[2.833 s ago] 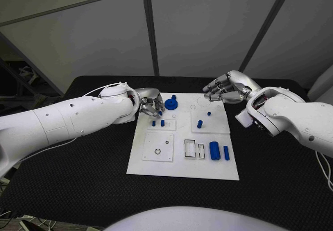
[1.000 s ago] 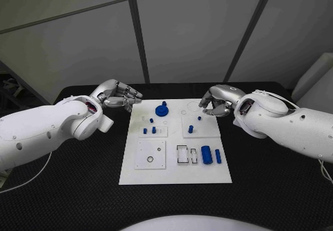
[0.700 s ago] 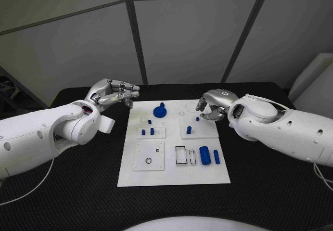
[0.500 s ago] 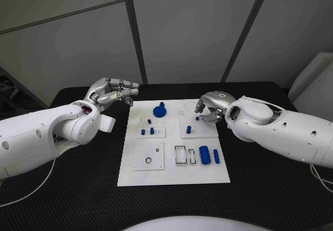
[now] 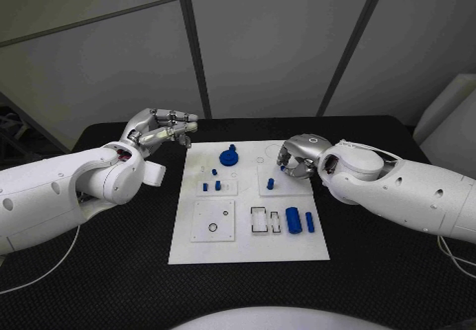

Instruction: Assemble the parts on the task board

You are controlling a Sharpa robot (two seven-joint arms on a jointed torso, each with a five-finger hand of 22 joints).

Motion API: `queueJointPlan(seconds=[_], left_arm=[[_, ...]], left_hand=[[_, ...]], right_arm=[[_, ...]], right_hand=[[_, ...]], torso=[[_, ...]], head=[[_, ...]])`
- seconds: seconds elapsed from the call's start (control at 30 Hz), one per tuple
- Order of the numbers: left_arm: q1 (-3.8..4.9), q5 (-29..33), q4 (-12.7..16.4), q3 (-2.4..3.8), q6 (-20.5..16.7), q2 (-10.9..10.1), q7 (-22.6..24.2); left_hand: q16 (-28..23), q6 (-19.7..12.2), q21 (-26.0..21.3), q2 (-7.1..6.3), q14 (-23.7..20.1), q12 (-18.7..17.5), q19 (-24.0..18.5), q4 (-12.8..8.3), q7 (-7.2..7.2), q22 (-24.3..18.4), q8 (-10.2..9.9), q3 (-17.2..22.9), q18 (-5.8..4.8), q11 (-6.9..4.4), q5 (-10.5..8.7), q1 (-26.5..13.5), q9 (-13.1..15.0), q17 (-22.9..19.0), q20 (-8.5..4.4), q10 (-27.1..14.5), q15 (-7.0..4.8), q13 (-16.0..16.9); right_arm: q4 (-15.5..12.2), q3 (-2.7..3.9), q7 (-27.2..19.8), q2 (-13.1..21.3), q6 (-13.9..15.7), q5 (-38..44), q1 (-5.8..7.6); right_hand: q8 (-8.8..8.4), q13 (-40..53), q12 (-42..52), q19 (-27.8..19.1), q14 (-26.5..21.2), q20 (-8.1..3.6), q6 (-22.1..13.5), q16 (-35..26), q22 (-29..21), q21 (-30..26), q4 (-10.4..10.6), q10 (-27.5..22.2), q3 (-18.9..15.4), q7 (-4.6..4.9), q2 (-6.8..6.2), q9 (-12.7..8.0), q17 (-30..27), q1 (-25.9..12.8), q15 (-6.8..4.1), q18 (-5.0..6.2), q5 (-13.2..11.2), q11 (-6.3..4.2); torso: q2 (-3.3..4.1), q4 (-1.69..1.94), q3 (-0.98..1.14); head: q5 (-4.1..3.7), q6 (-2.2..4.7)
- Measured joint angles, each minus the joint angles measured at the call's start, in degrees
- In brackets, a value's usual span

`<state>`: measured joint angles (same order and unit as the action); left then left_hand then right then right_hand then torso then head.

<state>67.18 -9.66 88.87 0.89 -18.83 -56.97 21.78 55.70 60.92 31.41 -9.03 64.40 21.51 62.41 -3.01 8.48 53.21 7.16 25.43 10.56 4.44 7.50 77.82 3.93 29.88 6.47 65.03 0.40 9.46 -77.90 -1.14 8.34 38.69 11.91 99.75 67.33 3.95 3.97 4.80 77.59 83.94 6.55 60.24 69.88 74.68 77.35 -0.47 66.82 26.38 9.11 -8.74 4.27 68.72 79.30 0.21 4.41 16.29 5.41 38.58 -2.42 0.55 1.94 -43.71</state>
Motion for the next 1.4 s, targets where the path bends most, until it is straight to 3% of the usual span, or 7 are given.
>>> queueJointPlan(seconds=[0.47,0.53,0.57,0.73,1.4], left_arm=[[0.00,0.40,0.19,0.00,-0.17,-0.08,0.06],[0.00,0.42,0.19,0.00,-0.17,-0.13,0.05],[0.00,0.43,0.19,0.00,-0.17,-0.14,0.05],[0.00,0.47,0.19,0.00,-0.17,-0.14,0.01],[0.00,0.52,-0.72,0.00,-0.13,0.04,-0.16]], left_hand=[[0.00,-0.13,0.00,0.23,-0.20,0.00,0.00,0.00,0.13,0.01,0.00,0.00,-0.01,0.20,0.00,0.23,0.00,-0.11,0.00,-0.23,0.20,0.03],[0.00,-0.22,0.00,0.23,-0.20,0.00,0.00,0.00,0.22,0.01,0.00,0.00,-0.02,0.20,0.00,0.23,0.00,-0.11,0.00,-0.23,0.21,0.04],[0.00,-0.22,0.00,0.23,-0.20,0.00,0.00,0.00,0.23,0.01,0.00,0.00,-0.01,0.20,0.00,0.23,0.01,-0.11,0.00,-0.22,0.20,0.04],[-0.21,-0.22,0.00,0.23,-0.20,0.00,0.00,0.00,0.22,-0.02,0.00,0.00,-0.01,0.20,0.00,0.23,-0.04,-0.16,0.00,-0.23,0.21,0.04],[-0.24,-0.22,-0.23,0.23,-0.20,0.00,0.00,-0.16,0.22,-0.04,0.00,-0.15,-0.01,0.20,0.00,0.23,-0.03,-0.28,0.00,-0.22,0.21,0.03]], right_arm=[[0.72,0.22,0.46,-0.68,-0.77,0.55,-0.59],[0.75,0.24,0.58,-0.74,-0.78,0.70,-0.62],[0.76,0.25,0.65,-0.76,-0.78,0.77,-0.63],[0.73,0.27,1.26,-0.93,-0.52,1.57,-0.75],[-2.11,0.02,2.67,0.88,4.70,3.50,-1.31]], right_hand=[[0.87,0.68,0.87,2.19,0.00,-0.41,2.86,2.00,0.26,2.91,-0.87,3.20,0.87,-0.64,0.93,0.73,1.12,0.93,0.00,0.01,0.00,-1.20],[1.15,0.84,0.87,2.51,0.13,-0.73,3.11,2.29,0.26,3.30,-1.26,3.53,1.08,-0.90,1.24,0.81,1.13,1.24,-0.13,-0.26,0.00,-1.12],[1.15,0.85,0.87,2.52,0.21,-0.71,3.37,2.31,0.26,3.43,-1.45,3.63,1.08,-0.88,1.37,0.85,1.13,1.37,-0.22,-0.90,-0.18,-1.22],[1.56,1.35,1.19,3.65,0.01,-1.03,4.60,2.66,0.26,4.66,-2.55,4.69,2.17,-1.22,1.99,1.25,1.23,2.48,-0.45,-0.88,-1.36,-0.99],[1.80,2.16,1.19,4.48,0.21,-1.21,5.61,2.94,0.25,5.79,-3.29,4.96,2.90,-1.37,2.43,1.83,0.82,3.07,-0.64,-0.87,-2.93,-0.71]], torso=[[-0.05,0.02,0.01],[-0.05,0.02,0.01],[-0.05,0.02,0.01],[-0.06,0.02,0.01],[-0.14,-0.03,0.04]], head=[[0.26,-0.04],[0.26,-0.09],[0.26,-0.10],[0.21,-0.18],[0.11,-0.05]])
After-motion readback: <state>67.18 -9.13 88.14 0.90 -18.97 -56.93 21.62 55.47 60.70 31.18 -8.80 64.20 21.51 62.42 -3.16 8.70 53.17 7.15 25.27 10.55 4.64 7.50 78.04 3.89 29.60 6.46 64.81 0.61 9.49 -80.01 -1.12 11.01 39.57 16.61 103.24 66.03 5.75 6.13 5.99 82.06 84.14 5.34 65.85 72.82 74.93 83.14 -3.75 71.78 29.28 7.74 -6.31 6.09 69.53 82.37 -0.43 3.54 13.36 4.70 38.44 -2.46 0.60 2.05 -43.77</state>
